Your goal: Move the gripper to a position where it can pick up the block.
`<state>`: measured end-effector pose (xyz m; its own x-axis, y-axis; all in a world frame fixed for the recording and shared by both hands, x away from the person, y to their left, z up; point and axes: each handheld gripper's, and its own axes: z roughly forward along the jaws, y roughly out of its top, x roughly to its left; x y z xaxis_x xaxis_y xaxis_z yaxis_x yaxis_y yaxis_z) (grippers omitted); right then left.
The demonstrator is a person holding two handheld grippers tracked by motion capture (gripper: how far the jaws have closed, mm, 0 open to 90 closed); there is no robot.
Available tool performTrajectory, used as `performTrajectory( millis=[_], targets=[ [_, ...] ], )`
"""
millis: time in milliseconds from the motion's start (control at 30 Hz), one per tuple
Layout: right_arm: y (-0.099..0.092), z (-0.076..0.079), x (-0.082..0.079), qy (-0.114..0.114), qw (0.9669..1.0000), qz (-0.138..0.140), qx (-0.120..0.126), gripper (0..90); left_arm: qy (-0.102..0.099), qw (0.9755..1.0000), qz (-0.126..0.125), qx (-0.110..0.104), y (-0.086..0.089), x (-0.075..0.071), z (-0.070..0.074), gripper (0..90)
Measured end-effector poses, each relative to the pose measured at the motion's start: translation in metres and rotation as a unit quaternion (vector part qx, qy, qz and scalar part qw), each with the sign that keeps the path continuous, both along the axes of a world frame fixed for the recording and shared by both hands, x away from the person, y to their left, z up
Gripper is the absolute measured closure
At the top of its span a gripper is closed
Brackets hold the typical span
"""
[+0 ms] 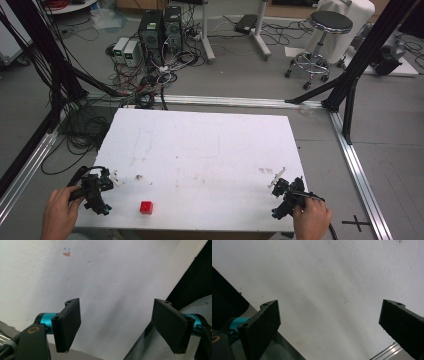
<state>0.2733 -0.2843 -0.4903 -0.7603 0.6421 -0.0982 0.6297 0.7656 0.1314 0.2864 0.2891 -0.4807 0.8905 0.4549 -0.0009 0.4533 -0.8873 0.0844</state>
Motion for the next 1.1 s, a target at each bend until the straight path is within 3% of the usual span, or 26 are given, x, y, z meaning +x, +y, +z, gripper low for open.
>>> performTrajectory(
  millis=[133, 200, 233, 533, 833, 1100],
  targets=[
    [0.000, 0.000, 0.000, 0.000, 1.0000, 0.000, 0.000, 2.9, -0.011, 0.9992, -0.039, 0.003, -0.004, 0.000, 0.003, 23.7],
    [0.000, 0.000, 0.000, -0.001, 1.0000, 0.000, 0.000, 2.9, -0.011, 0.9988, -0.048, 0.006, -0.005, 0.000, 0.003, 23.8],
    [0.000, 0.000, -0.001, -0.002, 1.0000, -0.003, 0.002, 2.9, -0.007, 0.9978, -0.066, 0.007, -0.006, 0.001, 0.004, 23.8],
    [-0.001, 0.000, 0.000, -0.001, 1.0000, 0.000, 0.001, 2.9, 0.001, 0.9951, -0.099, -0.001, -0.010, 0.003, 0.008, 23.8],
    [-0.001, 0.001, 0.000, -0.001, 1.0000, 0.000, 0.001, 2.9, 0.006, 0.9891, -0.147, -0.007, -0.020, 0.002, 0.017, 23.7],
    [-0.001, 0.001, 0.000, -0.001, 1.0000, -0.003, 0.002, 2.9, 0.001, 0.9864, -0.164, -0.007, -0.032, 0.002, 0.024, 23.8]
  ],
)
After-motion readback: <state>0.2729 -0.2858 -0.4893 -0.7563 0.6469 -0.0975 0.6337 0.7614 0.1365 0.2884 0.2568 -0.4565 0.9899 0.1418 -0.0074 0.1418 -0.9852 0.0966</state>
